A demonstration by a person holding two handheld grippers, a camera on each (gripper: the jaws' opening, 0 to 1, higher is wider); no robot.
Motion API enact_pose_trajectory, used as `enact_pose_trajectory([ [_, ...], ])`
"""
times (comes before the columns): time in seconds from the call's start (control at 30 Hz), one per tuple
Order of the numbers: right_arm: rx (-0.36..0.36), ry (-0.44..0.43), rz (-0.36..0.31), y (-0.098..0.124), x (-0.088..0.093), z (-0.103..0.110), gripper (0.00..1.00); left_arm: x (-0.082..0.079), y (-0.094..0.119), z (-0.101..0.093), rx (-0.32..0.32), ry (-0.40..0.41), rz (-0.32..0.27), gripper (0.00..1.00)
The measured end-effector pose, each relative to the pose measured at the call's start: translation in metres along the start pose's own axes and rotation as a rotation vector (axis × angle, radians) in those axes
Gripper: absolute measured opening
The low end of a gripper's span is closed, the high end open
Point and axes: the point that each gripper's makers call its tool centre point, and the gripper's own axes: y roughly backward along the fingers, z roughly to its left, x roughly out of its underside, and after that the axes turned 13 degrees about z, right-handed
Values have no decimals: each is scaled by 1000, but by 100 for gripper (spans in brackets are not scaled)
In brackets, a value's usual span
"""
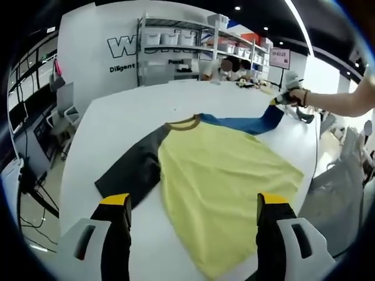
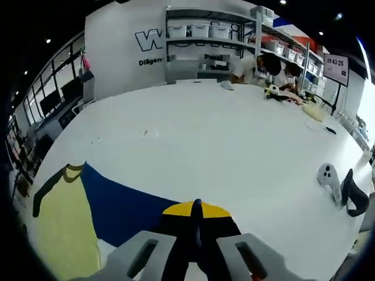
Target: Fold the garment on the visible template until the final outline fits inside the template.
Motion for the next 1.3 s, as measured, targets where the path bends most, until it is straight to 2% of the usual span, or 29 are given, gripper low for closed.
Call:
enact_pose_trajectory([
  [0.13,-94,22,-29,8,-12,47,0,1,1,-3,18,-12,7,90],
  [0.17,-97,27,-31,8,-13,51,0,2,0,-4,19,-15,9,91],
  [0.37,-197,62,-53,18,-22,107,0,4,0,-10,40,-42,23,92],
  [0.43,-211,72,-59,19,-24,117,0,5,0,-11,44,-49,26,93],
  [0.6,-276,136,-68,26,-28,157,0,8,0,-14,60,-55,34,95],
  [0.77,-313,172,-86,36,-35,183,0,10,1,-16,68,-60,36,99],
  [1.13,-412,256,-92,53,-43,252,0,14,1,-20,68,-81,49,99],
  [1.3,-445,321,-95,60,-45,282,0,15,1,-22,76,-85,50,99],
])
